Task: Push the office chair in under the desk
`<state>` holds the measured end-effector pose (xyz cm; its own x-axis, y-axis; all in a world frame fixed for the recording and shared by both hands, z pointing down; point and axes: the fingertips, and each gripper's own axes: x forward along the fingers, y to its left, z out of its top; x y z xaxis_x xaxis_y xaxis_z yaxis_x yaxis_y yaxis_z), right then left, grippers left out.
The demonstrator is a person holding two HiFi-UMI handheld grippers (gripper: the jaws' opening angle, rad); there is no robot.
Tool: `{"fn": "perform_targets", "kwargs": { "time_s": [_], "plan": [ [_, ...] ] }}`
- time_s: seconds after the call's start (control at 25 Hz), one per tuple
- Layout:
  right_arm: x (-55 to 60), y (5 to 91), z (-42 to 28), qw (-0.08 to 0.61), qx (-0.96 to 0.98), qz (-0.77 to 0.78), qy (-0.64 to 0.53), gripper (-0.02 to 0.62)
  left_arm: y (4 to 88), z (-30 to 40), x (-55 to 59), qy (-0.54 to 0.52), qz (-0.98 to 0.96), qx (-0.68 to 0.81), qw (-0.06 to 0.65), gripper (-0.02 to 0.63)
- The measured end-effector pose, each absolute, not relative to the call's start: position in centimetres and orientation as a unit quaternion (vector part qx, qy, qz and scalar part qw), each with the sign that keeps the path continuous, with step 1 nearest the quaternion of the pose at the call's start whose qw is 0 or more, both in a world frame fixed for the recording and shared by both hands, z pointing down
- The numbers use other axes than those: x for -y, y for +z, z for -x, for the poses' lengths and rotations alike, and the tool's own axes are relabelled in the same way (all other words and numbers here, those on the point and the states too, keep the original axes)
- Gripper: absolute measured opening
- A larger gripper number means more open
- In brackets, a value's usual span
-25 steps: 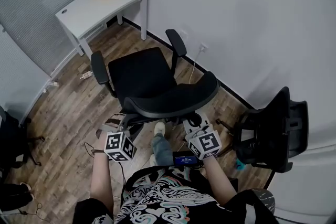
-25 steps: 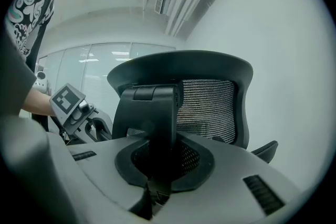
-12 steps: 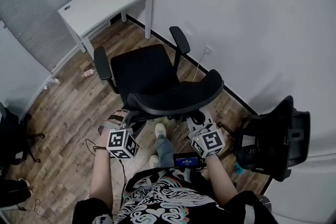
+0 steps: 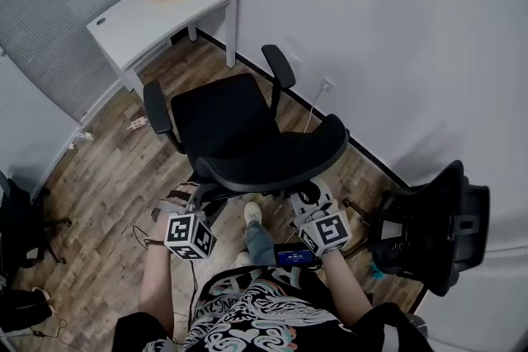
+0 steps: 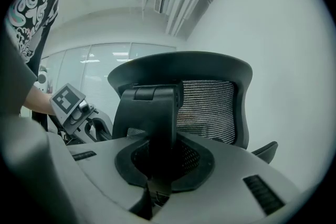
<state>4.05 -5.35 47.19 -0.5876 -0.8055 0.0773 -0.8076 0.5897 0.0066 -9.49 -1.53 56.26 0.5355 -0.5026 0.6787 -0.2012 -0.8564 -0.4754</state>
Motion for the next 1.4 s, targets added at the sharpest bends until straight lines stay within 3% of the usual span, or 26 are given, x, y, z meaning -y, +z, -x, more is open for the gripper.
{"fn": "perform_targets", "kwargs": {
  "time_s": [1.4],
  "plan": [
    [15.4, 47.4, -2.8, 0.040, 0.899, -0.435, 0.017, 0.055, 56.3, 10.7, 11.1, -0.439, 0.854, -0.221, 0.169, 0.149]
  ]
}}
